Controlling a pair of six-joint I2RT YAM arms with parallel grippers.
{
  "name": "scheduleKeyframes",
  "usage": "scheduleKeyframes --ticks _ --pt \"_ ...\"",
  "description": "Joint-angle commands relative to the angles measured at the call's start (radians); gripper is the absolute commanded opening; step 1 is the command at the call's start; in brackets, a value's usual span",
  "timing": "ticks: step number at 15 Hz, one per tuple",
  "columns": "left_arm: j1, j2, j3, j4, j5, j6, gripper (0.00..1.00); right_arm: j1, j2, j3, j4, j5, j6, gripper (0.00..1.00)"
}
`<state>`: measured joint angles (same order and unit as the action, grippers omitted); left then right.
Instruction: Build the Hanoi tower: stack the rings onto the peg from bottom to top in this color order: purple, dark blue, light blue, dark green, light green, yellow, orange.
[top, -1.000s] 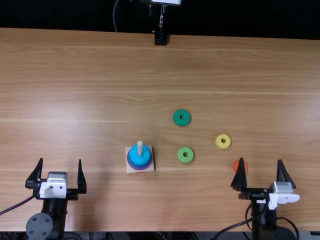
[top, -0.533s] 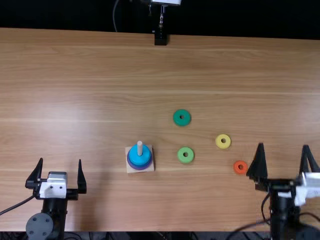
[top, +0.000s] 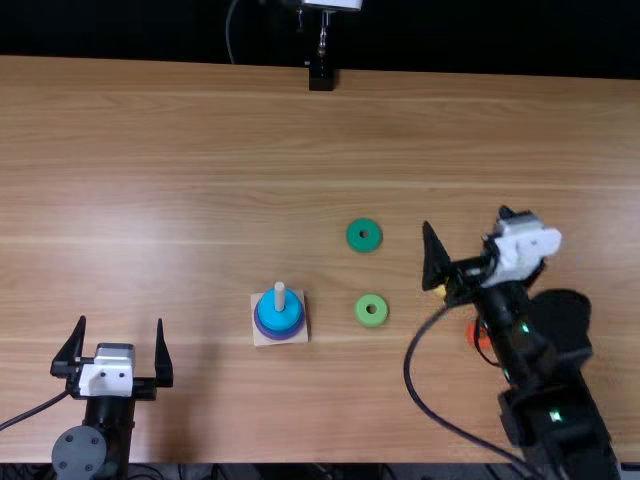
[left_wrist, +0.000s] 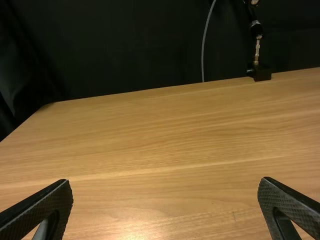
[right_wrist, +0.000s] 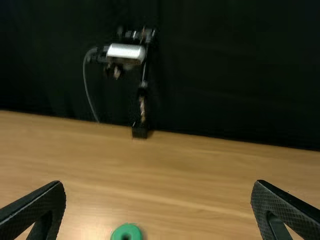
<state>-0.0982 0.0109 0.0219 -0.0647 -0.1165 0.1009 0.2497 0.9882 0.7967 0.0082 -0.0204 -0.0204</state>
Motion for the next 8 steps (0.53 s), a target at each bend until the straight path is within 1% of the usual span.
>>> scheduleKeyframes --ticks 1,2,4,5,6,8 --pt "-0.001 -0.011 -0.022 -0.005 -0.001 0.004 1.00 0.031 0.102 0.108 -0.070 -0.024 0.008 1.00" --pt "-0.001 -0.011 -0.022 -0.005 -0.001 0.004 1.00 0.031 0.184 0.180 -0.230 -0.020 0.006 1.00" --pt "-0.001 -0.011 -0.022 -0.005 -0.001 0.004 1.00 0.031 0.319 0.337 -0.580 -0.020 0.000 1.00" --pt "-0.001 -0.011 -0.022 -0.005 -0.001 0.004 1.00 0.033 0.369 0.375 -0.677 -0.020 0.000 1.00" --pt "-0.001 -0.011 -0.022 -0.005 -0.001 0.004 1.00 0.033 0.422 0.389 -0.707 -0.018 0.008 1.00" --pt "-0.001 -0.011 -0.022 -0.005 -0.001 0.004 1.00 0.034 0.492 0.466 -0.707 -0.020 0.013 1.00"
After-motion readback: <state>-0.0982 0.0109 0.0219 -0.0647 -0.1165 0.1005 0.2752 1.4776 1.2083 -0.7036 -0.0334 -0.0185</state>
